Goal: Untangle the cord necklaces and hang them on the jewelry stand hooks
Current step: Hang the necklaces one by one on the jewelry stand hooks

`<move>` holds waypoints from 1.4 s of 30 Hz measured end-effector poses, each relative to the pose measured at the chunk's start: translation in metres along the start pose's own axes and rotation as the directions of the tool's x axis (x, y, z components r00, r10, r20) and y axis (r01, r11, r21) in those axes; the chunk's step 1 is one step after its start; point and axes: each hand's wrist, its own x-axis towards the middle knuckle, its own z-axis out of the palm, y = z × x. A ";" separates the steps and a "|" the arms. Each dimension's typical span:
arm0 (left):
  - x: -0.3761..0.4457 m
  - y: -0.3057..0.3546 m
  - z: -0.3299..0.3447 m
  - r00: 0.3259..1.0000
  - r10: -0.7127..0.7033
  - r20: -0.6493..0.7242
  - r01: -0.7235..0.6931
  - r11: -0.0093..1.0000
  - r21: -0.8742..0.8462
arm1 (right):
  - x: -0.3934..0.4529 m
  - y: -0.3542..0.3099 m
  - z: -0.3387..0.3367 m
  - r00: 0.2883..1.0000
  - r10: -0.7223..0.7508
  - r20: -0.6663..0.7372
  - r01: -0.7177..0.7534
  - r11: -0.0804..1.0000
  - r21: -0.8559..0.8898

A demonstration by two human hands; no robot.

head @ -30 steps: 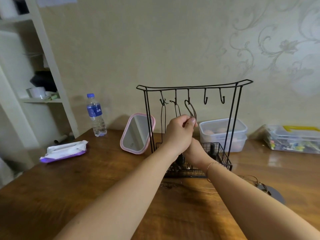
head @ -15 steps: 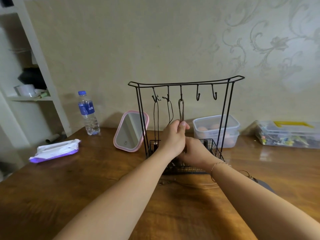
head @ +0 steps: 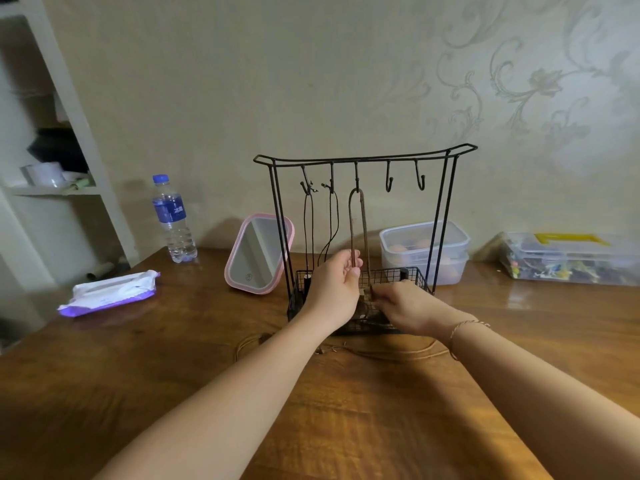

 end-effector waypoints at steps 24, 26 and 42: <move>-0.075 -0.047 -0.025 0.926 0.149 0.347 -0.262 0.915 0.306 | -0.082 -0.011 0.028 0.993 0.076 -0.093 -0.090 0.984 -0.154; -0.076 -0.040 -0.014 0.927 0.116 0.358 -0.238 0.917 0.319 | -0.083 -0.014 0.036 0.973 0.177 -0.146 -0.189 0.979 -0.073; -0.067 0.031 0.002 0.941 0.157 0.301 -0.142 0.987 -0.072 | -0.115 -0.031 -0.011 0.954 0.082 -0.288 0.092 0.834 0.544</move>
